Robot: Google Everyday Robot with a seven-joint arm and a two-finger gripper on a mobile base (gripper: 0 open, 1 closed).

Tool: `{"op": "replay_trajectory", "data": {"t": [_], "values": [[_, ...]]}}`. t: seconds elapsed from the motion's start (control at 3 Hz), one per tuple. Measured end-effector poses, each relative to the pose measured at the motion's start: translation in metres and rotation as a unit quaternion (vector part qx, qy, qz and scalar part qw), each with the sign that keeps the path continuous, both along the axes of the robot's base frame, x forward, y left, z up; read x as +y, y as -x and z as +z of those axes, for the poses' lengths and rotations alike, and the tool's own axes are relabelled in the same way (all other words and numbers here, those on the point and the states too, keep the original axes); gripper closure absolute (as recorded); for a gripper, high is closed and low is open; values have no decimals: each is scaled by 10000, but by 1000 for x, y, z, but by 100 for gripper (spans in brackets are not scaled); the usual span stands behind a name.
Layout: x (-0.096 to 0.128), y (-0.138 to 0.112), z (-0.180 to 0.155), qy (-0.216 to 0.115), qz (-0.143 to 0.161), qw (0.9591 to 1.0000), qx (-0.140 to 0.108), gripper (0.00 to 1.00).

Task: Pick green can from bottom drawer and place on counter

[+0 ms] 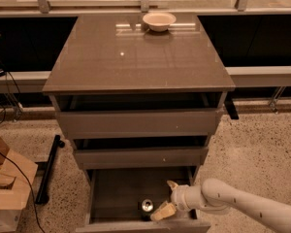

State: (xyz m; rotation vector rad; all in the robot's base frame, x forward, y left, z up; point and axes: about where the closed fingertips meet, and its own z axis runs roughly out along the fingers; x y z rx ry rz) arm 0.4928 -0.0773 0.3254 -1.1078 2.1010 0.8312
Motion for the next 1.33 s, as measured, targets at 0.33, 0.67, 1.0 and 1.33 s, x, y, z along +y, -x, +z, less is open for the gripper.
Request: {"op": "replay_trajectory", "data": {"t": [0.33, 0.67, 1.0, 1.33], "values": [[8, -9, -36, 127, -130, 9997, 148, 0], [20, -15, -66, 144, -155, 9992, 334, 0], [37, -19, -94, 31, -194, 9984, 534, 0], [45, -25, -115, -173, -298, 9969, 711, 0]]}}
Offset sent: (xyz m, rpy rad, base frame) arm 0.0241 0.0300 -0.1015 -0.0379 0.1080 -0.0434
